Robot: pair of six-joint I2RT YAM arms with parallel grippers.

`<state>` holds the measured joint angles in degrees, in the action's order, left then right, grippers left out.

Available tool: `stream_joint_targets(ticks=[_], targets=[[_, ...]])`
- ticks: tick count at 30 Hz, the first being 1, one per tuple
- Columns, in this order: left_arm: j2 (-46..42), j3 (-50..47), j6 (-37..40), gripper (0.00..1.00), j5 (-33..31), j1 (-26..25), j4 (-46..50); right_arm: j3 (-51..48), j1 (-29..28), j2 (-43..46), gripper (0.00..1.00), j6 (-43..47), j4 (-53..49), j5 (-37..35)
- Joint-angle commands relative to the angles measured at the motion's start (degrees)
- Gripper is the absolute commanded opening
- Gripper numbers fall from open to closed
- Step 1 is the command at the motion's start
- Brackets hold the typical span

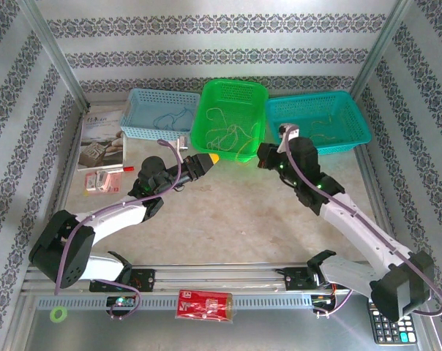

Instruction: Untangle the cables

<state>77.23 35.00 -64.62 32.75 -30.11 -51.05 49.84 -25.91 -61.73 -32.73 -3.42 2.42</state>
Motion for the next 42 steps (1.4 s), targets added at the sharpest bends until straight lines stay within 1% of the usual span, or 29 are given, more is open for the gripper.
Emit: stream_joint_targets(ticks=[1,6,11,16,19,26,27,34,36,37,39,40,42], targets=[[-0.8,-0.6,0.8,0.33,-0.1,0.1,-3.2,4.0,3.2,-1.8,0.0,1.7,-1.7,0.4],[-3.0,-0.6,3.7,0.44,-0.2,0.1,0.9,9.8,9.2,-6.2,0.0,2.5,-1.9,-1.9],[-6.6,-0.9,7.7,0.54,-1.4,0.1,7.0,15.6,16.2,-12.6,0.0,1.3,-0.4,-4.9],[-10.7,-1.4,11.5,0.65,-3.3,0.2,13.0,20.6,20.7,-19.6,0.0,-0.2,0.7,-7.5],[-13.1,-1.4,13.8,0.74,-4.5,0.3,16.8,22.6,22.6,-23.2,0.0,-0.8,1.3,-9.4],[-17.8,-1.3,17.8,0.99,-7.3,0.4,24.2,26.1,26.4,-30.2,0.0,-0.8,1.7,-11.0],[-18.1,-1.3,18.1,1.0,-7.7,0.5,24.8,26.5,27.0,-31.0,0.0,-0.9,1.7,-10.9],[-18.4,-1.6,18.5,1.0,-8.6,0.7,25.6,30.2,29.7,-37.1,0.0,-1.4,0.3,-8.6],[-18.6,-1.5,18.6,1.0,-8.8,0.7,25.7,31.7,30.0,-38.6,0.0,-0.7,0.3,-6.7],[-18.6,-1.6,18.6,1.0,-8.9,0.7,25.8,32.6,30.1,-39.2,0.1,-0.3,0.0,-5.5],[-18.8,-1.5,18.7,1.0,-9.1,0.8,26.0,34.3,30.1,-40.2,0.43,0.3,-1.1,-3.2],[-18.8,-1.6,18.7,1.0,-9.2,0.8,26.1,34.6,30.1,-40.2,0.51,0.1,-1.2,-2.4],[-18.9,-1.6,18.6,1.0,-9.3,0.8,26.1,34.1,30.0,-39.3,0.61,-0.4,-0.8,-1.1]])
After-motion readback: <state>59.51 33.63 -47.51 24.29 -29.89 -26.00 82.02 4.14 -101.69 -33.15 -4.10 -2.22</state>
